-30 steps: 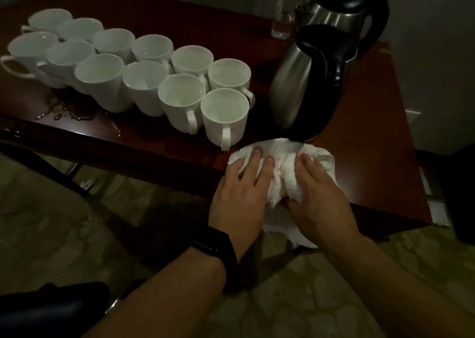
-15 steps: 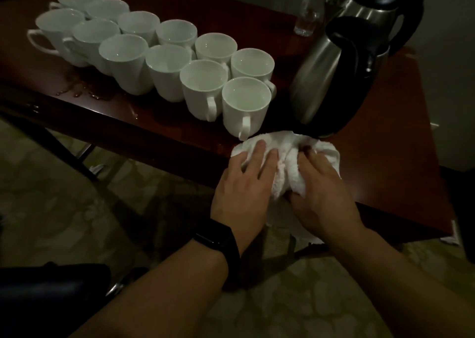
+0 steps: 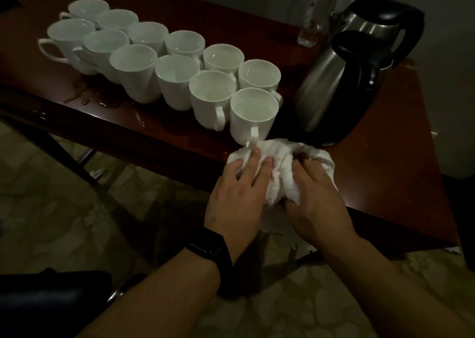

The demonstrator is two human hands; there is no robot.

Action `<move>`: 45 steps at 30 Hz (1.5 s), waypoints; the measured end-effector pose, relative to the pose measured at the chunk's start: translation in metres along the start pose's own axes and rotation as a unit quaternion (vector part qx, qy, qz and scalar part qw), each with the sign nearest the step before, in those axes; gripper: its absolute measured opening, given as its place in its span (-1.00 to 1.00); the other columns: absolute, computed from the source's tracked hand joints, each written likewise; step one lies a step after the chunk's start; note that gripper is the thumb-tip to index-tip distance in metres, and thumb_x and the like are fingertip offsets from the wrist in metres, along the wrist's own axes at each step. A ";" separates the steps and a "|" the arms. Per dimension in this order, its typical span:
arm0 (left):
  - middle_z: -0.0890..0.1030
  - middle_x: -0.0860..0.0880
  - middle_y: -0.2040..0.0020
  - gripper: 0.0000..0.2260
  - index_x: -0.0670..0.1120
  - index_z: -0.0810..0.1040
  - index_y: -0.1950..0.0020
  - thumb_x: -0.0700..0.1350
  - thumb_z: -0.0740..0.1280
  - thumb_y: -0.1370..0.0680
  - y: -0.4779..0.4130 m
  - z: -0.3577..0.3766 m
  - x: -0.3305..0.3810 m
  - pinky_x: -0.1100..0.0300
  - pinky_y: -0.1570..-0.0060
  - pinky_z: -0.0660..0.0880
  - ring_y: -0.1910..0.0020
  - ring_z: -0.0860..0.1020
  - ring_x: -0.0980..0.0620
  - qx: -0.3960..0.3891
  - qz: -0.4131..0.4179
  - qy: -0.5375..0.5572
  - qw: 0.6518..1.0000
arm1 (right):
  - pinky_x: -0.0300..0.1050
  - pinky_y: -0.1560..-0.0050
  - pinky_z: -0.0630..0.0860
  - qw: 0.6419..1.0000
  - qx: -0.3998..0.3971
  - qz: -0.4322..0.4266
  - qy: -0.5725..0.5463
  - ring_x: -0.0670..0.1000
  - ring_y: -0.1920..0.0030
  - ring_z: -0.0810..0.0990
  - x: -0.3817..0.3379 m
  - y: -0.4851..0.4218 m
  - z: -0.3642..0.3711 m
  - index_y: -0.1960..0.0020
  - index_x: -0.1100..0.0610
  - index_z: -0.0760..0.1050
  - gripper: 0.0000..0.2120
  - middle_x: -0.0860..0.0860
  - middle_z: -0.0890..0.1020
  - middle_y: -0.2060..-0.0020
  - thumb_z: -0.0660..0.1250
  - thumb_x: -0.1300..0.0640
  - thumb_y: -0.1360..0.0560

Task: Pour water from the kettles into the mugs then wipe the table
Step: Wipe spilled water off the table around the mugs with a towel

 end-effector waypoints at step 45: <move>0.48 -0.24 -0.46 -0.15 -0.18 0.43 -0.53 -0.34 0.61 -0.25 0.018 -0.029 -0.079 -0.22 -0.21 0.58 -0.31 0.52 -0.31 0.027 0.071 0.008 0.997 | 0.11 -0.62 -0.06 0.992 -0.023 0.079 0.095 0.16 -0.65 -0.03 -0.077 0.004 0.051 -0.66 0.15 -0.03 -0.24 0.11 0.07 -0.65 0.08 -0.03 -0.53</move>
Point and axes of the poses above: each hand's wrist, its own y-axis away from the middle knuckle, its own z-axis out of the palm, x = y × z, the point moved 4 cm from there along -y, towards the middle knuckle
